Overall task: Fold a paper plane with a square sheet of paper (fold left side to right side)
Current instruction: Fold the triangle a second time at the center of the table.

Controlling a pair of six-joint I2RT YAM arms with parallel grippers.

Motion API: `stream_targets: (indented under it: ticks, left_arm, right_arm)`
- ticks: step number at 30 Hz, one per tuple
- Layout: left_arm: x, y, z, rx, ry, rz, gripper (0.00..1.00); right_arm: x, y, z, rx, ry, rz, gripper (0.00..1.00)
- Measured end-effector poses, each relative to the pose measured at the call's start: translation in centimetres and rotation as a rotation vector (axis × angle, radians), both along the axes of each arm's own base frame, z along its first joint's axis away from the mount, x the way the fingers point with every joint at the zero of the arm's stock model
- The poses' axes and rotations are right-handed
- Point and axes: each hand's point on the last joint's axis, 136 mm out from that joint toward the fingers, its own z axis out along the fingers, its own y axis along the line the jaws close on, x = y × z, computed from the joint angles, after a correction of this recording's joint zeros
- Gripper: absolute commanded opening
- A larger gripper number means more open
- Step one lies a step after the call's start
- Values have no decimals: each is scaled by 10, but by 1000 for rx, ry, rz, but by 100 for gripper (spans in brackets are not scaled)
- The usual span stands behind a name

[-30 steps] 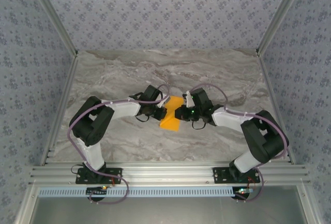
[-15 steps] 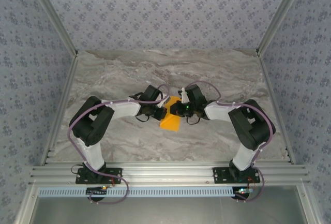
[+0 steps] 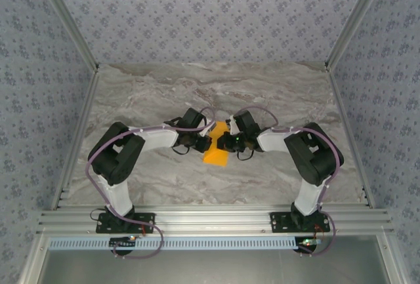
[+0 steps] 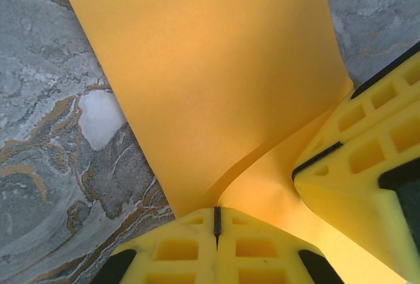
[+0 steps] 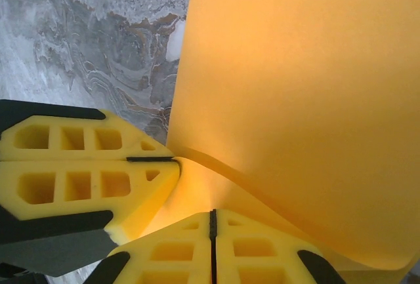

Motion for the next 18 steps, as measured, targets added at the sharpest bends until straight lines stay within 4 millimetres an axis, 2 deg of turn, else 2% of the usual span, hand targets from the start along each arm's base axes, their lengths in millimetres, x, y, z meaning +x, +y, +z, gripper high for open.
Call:
stream_targets:
  ticks: [14,18]
  left_arm:
    - [0,0,0,0,-1,-1,0]
    - [0,0,0,1,-1,0,7]
  right_arm:
    - [-1,-6,-7,-37,7,-15,6]
    - [0,-6,-8,-42,5,-18,6]
